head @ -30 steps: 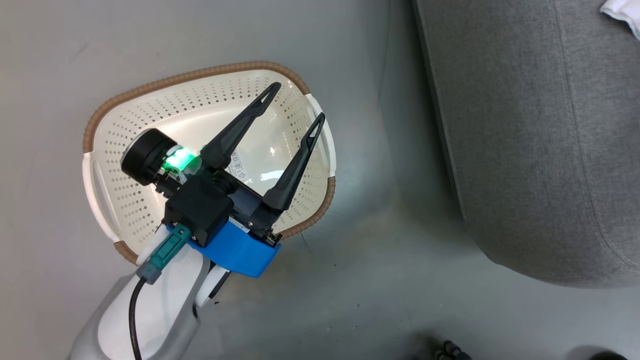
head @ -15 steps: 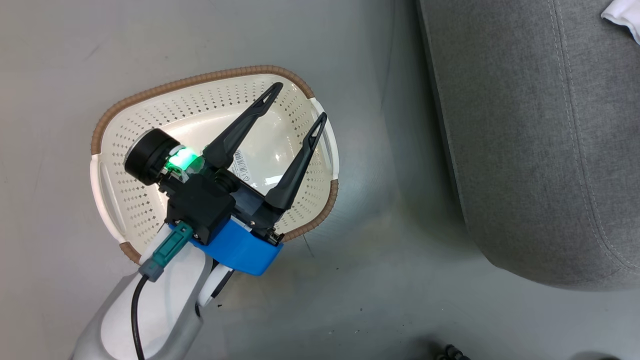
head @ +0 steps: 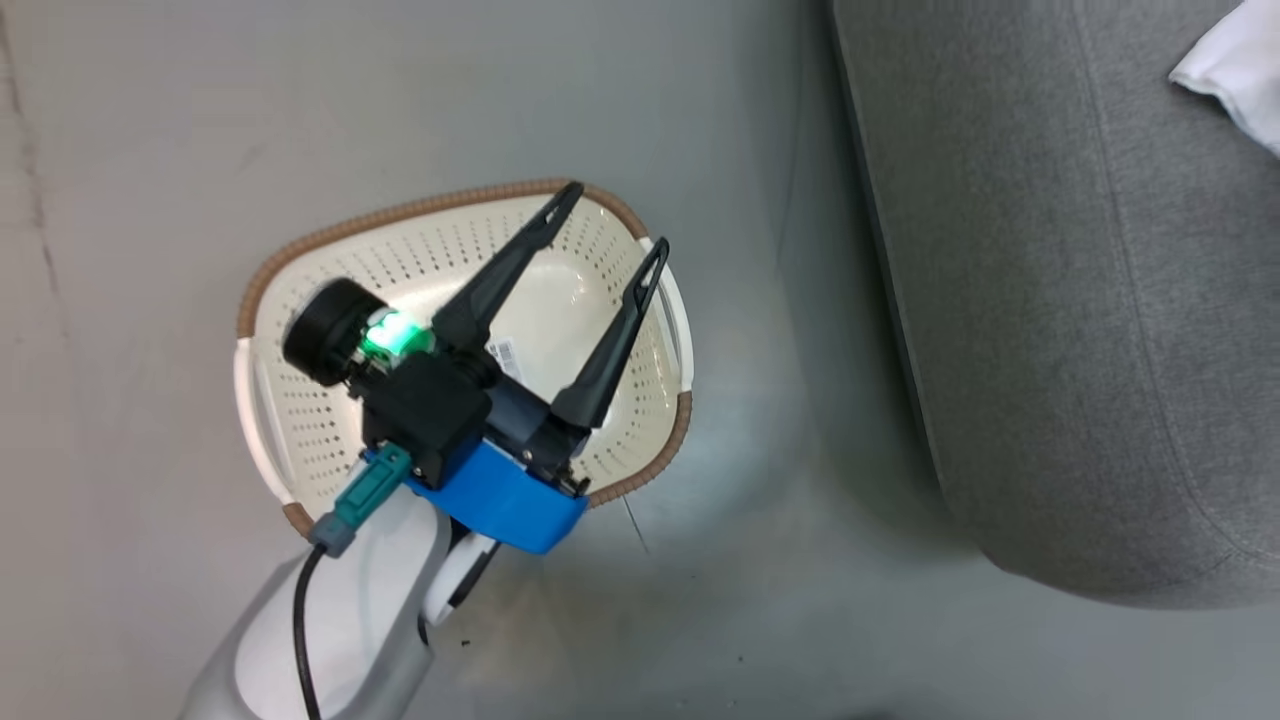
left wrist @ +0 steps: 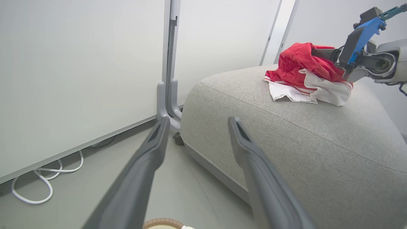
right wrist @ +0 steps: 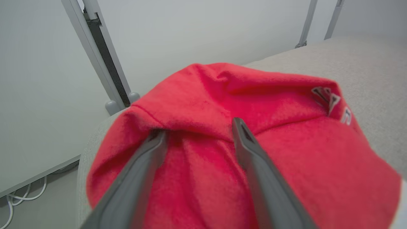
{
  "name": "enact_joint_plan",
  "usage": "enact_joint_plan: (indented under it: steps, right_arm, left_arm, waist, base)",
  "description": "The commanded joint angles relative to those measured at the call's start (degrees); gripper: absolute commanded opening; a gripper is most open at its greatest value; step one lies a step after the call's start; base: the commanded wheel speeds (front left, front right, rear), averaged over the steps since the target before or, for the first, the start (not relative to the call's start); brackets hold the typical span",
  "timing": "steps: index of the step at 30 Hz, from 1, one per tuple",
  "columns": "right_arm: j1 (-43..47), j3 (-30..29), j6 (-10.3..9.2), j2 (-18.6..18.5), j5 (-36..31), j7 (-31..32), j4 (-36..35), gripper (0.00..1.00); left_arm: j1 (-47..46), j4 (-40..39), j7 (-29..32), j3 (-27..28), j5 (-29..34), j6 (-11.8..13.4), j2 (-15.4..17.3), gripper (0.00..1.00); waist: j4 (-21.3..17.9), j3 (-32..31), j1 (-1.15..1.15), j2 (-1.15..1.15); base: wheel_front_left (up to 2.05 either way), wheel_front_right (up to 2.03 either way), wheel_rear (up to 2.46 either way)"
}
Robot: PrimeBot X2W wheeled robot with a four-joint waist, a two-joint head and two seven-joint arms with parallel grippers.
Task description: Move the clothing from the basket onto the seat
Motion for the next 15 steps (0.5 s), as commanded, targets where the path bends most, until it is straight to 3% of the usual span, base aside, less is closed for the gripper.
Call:
enact_joint_plan:
  steps: [1, 11, 15]
  right_arm:
    - [2.28, 0.51, 0.01, 0.62, -1.08, -0.29, 0.41, 1.0]
    - [11.45, 2.1, 0.01, 0.99, -4.99, -0.19, -0.23, 1.0]
    - [16.79, 2.54, 0.01, 2.83, -5.34, -0.2, -3.15, 1.0]
  left_arm:
    - [1.24, 0.75, -0.17, 0.12, -0.5, -0.11, -0.48, 1.0]
    - [7.55, 4.66, -0.17, 3.04, -3.05, -0.11, -4.52, 1.0]
    - [11.61, 6.61, -0.17, 5.55, -4.16, -0.11, -5.82, 1.0]
  waist:
    - [0.63, -2.95, 0.0, 0.0]
    - [3.76, -15.88, 0.0, 0.0]
    - [5.2, -21.33, 0.0, 0.0]
  base:
    - [0.0, 0.0, 0.0]
    - [0.0, 0.0, 0.0]
    - [0.0, 0.0, 0.0]
